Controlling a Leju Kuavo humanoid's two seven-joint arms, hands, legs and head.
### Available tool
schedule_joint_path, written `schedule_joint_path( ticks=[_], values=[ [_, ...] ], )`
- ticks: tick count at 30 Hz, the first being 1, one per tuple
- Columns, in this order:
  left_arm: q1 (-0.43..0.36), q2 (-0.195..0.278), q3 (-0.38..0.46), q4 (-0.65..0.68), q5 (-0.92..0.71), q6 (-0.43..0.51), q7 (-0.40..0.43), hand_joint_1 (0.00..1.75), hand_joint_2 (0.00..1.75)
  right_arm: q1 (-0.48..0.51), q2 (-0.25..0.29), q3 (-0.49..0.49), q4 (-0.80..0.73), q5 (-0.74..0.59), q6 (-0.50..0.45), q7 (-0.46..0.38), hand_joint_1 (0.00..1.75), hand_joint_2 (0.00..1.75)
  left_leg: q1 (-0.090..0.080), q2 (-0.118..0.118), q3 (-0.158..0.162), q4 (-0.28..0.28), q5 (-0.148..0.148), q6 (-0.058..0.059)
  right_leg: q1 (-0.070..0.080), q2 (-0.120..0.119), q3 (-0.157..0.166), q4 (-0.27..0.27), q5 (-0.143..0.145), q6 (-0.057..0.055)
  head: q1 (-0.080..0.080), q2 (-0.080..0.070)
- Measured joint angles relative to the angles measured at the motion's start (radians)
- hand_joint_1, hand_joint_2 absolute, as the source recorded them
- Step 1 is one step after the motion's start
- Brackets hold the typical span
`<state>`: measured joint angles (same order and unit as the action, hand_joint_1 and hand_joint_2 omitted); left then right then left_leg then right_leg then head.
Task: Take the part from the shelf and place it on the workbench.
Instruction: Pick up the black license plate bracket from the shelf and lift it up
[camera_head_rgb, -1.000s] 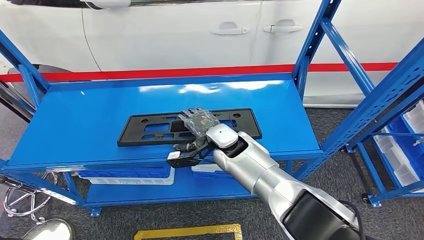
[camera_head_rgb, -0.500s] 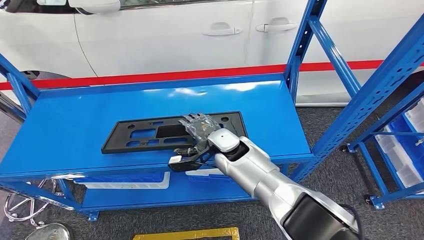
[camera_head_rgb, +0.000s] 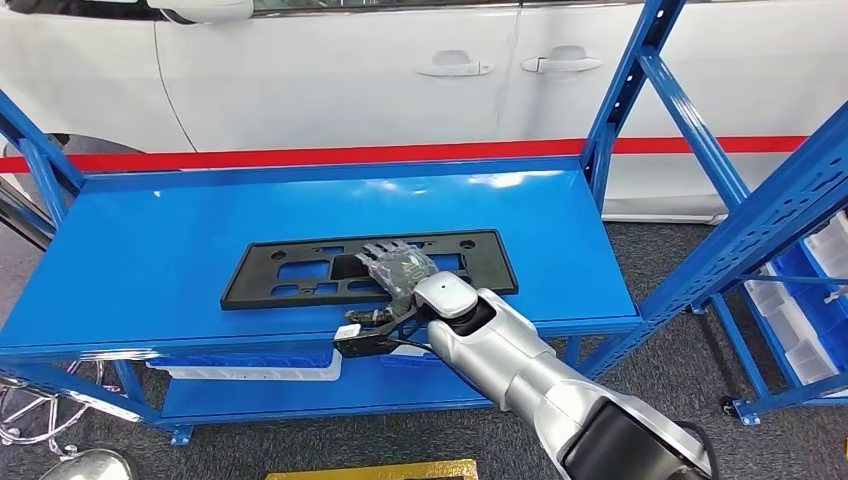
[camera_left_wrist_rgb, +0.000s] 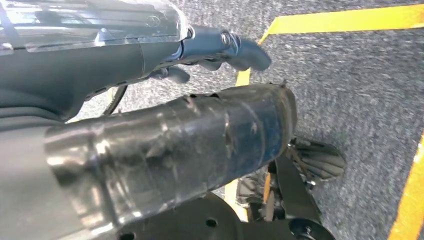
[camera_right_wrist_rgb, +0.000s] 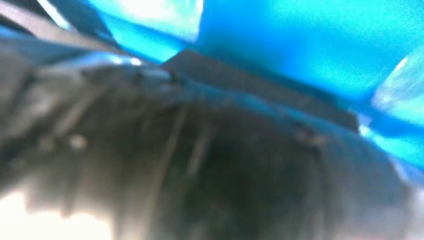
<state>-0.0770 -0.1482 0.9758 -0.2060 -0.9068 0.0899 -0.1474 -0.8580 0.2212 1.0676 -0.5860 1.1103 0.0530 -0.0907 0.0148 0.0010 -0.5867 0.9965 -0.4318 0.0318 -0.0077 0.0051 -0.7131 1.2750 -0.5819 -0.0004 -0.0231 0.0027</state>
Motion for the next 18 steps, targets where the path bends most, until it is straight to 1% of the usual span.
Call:
schedule_joint_path(
  ticks=[1,2,3,4,5,6,7,8,9,10,11,12,13,18],
  values=[
    [0.0,0.0,0.0,0.0,0.0,0.0,-0.001,0.0,0.0,0.005,0.0,0.0,0.0,0.0,0.0,0.0,0.0,0.0,0.0,0.0,0.0,0.001,-0.001,0.0,-0.001,0.0,-0.019,0.034,-0.003,0.002,0.0,0.0],
    [0.0,0.0,0.001,0.0,-0.001,0.0,-0.001,0.0,0.0,0.008,-0.001,0.0,0.0,0.0,0.0,0.0,0.0,0.0,0.0,-0.001,0.001,0.004,-0.003,0.0,-0.003,0.0,-0.021,0.03,0.013,0.003,0.0,0.0],
    [0.0,-0.001,0.001,0.0,-0.001,-0.001,-0.002,0.0,0.0,0.01,-0.001,0.0,0.0,0.0,0.0,0.0,0.0,0.44,0.0,-0.002,0.001,0.007,-0.006,-0.002,-0.004,-0.001,-0.002,-0.013,0.046,0.002,0.0,0.0],
    [0.0,-0.002,0.001,0.0,-0.002,-0.001,-0.003,0.0,0.0,0.01,-0.001,-0.001,0.0,0.0,0.0,0.0,0.0,0.87,0.0,-0.002,0.002,0.012,-0.01,-0.004,-0.005,-0.002,0.029,-0.083,0.081,0.0,0.0,0.0],
    [0.0,-0.003,0.001,0.0,-0.003,-0.001,-0.003,0.0,0.0,0.01,-0.001,-0.001,0.0,0.0,-0.001,0.0,0.0,1.31,-0.001,-0.002,0.001,0.017,-0.014,-0.007,-0.005,-0.002,0.059,-0.145,0.104,-0.003,0.0,0.0],
    [0.0,-0.004,0.001,0.0,-0.004,-0.001,-0.003,0.0,0.0,0.01,0.0,-0.002,0.0,0.0,-0.001,0.001,0.0,1.75,-0.002,-0.003,-0.001,0.022,-0.018,-0.011,-0.003,-0.003,0.082,-0.193,0.119,-0.007,0.0,0.0],
    [0.0,-0.004,0.002,0.0,-0.004,-0.001,-0.003,0.0,0.0,0.011,0.0,-0.003,0.0,0.0,-0.001,0.003,0.08,1.75,-0.004,-0.003,-0.003,0.025,-0.02,-0.016,-0.001,-0.003,0.094,-0.216,0.12,-0.011,0.0,0.0],
    [0.0,-0.004,0.003,0.0,-0.005,-0.001,-0.003,0.0,0.0,0.012,0.0,-0.004,0.0,0.0,-0.001,0.005,0.51,1.75,-0.005,-0.003,-0.004,0.026,-0.021,-0.02,0.0,-0.001,0.096,-0.22,0.119,-0.014,-0.001,0.0],
    [-0.001,-0.004,0.004,0.0,-0.006,0.0,-0.003,0.0,0.0,0.013,0.001,-0.004,0.0,0.0,-0.002,0.007,0.95,1.75,-0.005,-0.003,-0.004,0.026,-0.021,-0.017,0.001,0.0,0.097,-0.223,0.122,-0.016,-0.001,0.0],
    [-0.001,-0.004,0.005,0.0,-0.007,0.001,-0.003,0.0,0.0,0.014,0.001,-0.005,0.0,0.0,-0.002,0.01,1.39,1.75,-0.004,-0.003,-0.003,0.025,-0.021,-0.012,0.001,0.001,0.098,-0.226,0.123,-0.017,-0.001,0.0],
    [-0.001,-0.004,0.005,0.0,-0.008,0.002,-0.003,0.0,0.0,0.015,0.001,-0.005,0.0,0.001,-0.002,0.012,1.75,1.75,-0.004,-0.003,-0.001,0.024,-0.021,-0.007,0.001,0.002,0.099,-0.228,0.124,-0.018,-0.001,0.0],
    [-0.001,-0.004,0.006,0.0,-0.009,0.002,-0.003,0.0,0.0,0.016,0.001,-0.005,0.0,0.001,-0.002,0.014,1.75,1.75,-0.004,-0.003,0.0,0.022,-0.02,0.0,0.001,0.002,0.1,-0.228,0.124,-0.018,-0.001,0.0],
    [-0.001,-0.004,0.006,0.0,-0.01,0.003,-0.003,0.0,0.0,0.017,0.001,-0.005,0.0,0.001,-0.004,0.015,1.75,1.75,-0.004,-0.003,0.001,0.021,-0.02,0.0,0.002,0.002,0.1,-0.228,0.124,-0.019,-0.001,0.0],
    [0.0,-0.004,0.007,0.0,-0.012,0.003,-0.003,0.0,0.0,0.019,0.001,-0.006,0.0,0.006,-0.031,0.017,1.75,1.75,-0.004,-0.003,0.005,0.013,-0.016,-0.009,0.003,0.001,0.1,-0.227,0.122,-0.023,-0.001,0.0]
  ],
)
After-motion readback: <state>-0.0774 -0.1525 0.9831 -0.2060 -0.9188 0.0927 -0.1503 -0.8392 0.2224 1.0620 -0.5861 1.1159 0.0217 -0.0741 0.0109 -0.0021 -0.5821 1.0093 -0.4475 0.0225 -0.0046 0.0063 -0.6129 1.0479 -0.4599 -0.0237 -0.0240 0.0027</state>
